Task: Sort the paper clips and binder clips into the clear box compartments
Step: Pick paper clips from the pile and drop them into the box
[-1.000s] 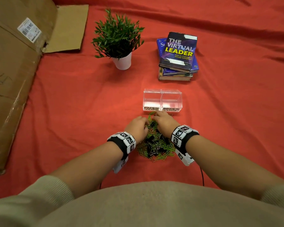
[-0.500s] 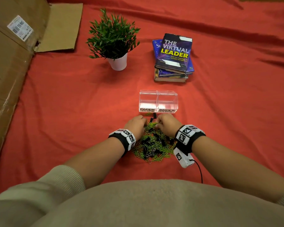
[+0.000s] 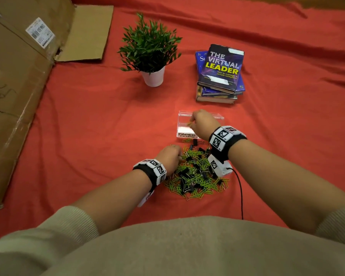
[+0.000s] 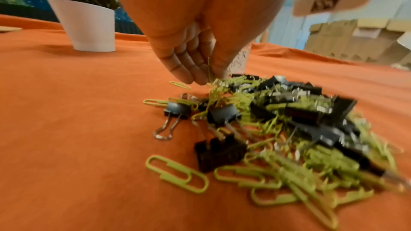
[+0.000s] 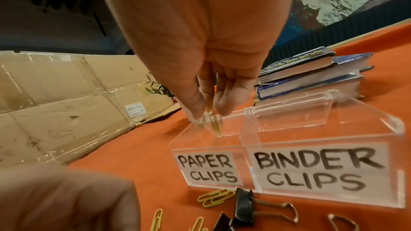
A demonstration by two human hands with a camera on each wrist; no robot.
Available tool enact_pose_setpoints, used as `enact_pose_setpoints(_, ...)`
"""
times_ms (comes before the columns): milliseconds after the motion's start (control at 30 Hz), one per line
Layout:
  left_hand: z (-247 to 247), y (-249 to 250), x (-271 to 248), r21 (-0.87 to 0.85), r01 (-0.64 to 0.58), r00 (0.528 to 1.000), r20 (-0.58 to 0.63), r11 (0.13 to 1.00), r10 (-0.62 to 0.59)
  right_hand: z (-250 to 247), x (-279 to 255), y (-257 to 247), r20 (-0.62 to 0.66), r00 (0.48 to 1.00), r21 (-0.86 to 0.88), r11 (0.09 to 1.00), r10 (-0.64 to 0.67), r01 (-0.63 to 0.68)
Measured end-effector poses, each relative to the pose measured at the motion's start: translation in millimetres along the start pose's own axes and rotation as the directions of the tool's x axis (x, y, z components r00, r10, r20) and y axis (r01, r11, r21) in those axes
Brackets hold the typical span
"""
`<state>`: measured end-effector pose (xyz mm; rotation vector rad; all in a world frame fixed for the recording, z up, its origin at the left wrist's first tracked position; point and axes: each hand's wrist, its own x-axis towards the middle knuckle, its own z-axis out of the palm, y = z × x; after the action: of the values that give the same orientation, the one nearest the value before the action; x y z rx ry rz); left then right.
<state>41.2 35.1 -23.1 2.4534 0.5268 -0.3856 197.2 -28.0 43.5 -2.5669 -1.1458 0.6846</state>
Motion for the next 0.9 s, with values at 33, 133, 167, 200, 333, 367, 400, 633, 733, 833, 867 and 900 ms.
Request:
enact_pose_setpoints(33,-4,1,-2,-0.052,0.011,1.0,-0.028,0.999,-0.012,3,-4,1,-0.023,1.0,0.002,1.0,-0.019,0.019)
enact_pose_setpoints(133,-18,6,-4,-0.135,0.009,0.993,-0.113,0.991,-0.024,14,-23,10,-0.105,0.993,0.038,0.998,-0.047,0.051)
enact_pose_setpoints(167,-24,8,-3,-0.151,-0.001,0.991,-0.134,0.989,-0.02,21,-30,15,-0.073,0.997,0.056,0.998,-0.033,0.038)
enact_pose_setpoints(200,-31,11,0,-0.161,-0.008,0.988,-0.152,0.987,-0.016,29,-36,19,-0.012,1.0,0.053,0.998,-0.018,0.018)
enact_pose_setpoints(333,-56,22,27,-0.148,-0.012,0.977,-0.212,0.989,-0.02,61,-51,36,0.104,0.994,-0.051,0.998,-0.037,0.043)
enact_pose_setpoints(367,-61,25,36,-0.126,-0.015,0.974,-0.225,0.992,-0.014,67,-51,39,0.092,0.994,-0.059,0.996,-0.062,0.068)
enact_pose_setpoints(400,-66,28,45,-0.094,-0.018,0.974,-0.228,0.995,-0.004,71,-52,41,0.082,0.993,-0.067,0.994,-0.082,0.087)
enact_pose_setpoints(633,-61,32,78,0.101,-0.018,0.991,-0.13,0.995,0.031,87,-52,40,0.038,0.995,-0.198,0.975,-0.09,0.096)
enact_pose_setpoints(733,-55,27,69,0.108,-0.068,0.98,-0.181,0.992,0.087,91,-57,41,0.023,0.993,-0.248,0.962,-0.113,0.115)
enact_pose_setpoints(833,-48,23,47,0.057,-0.085,0.959,-0.266,0.995,0.097,92,-59,42,0.0,0.992,-0.209,0.97,-0.128,0.125)
enact_pose_setpoints(867,-44,21,38,0.032,-0.064,0.963,-0.259,0.997,0.07,91,-59,43,0.001,0.992,-0.203,0.971,-0.126,0.124)
enact_pose_setpoints(900,-38,18,31,0.013,-0.038,0.971,-0.235,0.999,0.04,90,-58,43,0.018,0.993,-0.201,0.972,-0.118,0.119)
